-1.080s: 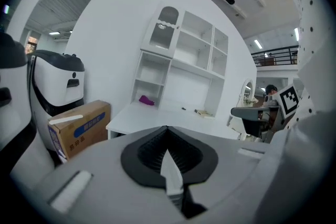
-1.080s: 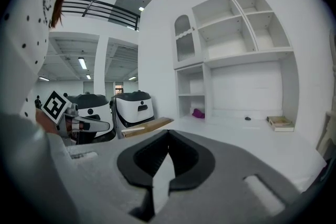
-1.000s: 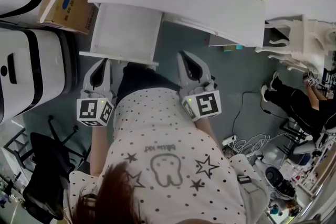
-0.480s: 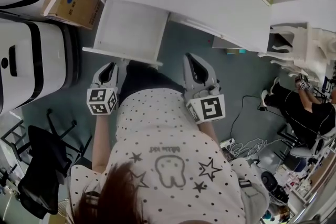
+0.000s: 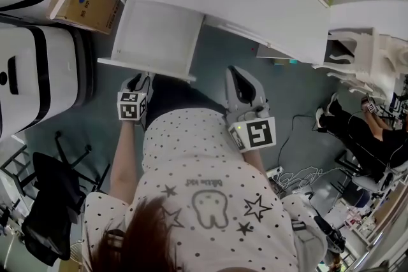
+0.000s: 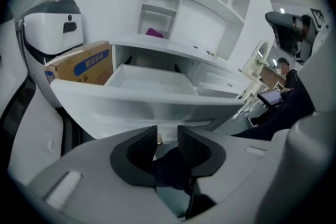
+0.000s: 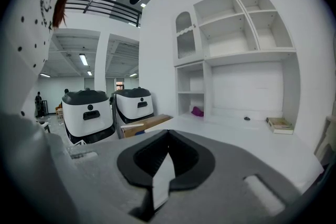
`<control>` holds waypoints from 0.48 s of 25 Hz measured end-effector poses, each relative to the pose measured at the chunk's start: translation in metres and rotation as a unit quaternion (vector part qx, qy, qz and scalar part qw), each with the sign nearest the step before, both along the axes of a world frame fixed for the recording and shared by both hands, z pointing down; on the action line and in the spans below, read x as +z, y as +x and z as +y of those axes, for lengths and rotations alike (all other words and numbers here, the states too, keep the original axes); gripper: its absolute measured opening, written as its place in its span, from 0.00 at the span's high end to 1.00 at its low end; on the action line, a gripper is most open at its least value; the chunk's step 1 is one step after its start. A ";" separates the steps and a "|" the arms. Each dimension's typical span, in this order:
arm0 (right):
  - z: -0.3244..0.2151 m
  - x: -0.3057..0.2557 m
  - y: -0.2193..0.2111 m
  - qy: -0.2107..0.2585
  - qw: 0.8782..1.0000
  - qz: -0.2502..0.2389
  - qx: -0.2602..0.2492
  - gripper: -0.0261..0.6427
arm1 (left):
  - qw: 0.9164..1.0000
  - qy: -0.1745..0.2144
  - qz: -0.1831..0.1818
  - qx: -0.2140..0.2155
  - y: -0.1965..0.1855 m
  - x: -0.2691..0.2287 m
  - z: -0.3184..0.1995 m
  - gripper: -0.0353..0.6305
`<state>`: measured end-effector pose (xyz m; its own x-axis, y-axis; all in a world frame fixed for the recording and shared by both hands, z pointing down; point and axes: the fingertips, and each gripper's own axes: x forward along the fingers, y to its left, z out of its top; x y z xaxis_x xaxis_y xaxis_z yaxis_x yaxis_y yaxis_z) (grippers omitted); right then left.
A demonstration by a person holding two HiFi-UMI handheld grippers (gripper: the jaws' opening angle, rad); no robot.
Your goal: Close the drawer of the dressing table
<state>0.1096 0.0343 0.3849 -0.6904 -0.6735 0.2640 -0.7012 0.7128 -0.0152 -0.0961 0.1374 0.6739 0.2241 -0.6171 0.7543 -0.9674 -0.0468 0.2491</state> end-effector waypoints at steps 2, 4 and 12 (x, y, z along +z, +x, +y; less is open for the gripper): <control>-0.001 0.001 0.003 -0.001 1.000 0.000 0.005 0.97 | 1.000 -0.023 0.000 0.007 0.002 0.016 0.002 0.75; -0.002 0.001 0.007 -0.003 1.000 0.000 0.011 0.97 | 0.999 -0.045 0.001 0.013 0.004 0.031 0.005 0.74; -0.003 0.005 0.004 -0.010 1.000 0.003 0.012 0.97 | 0.995 -0.103 0.000 0.012 0.002 0.068 0.000 0.71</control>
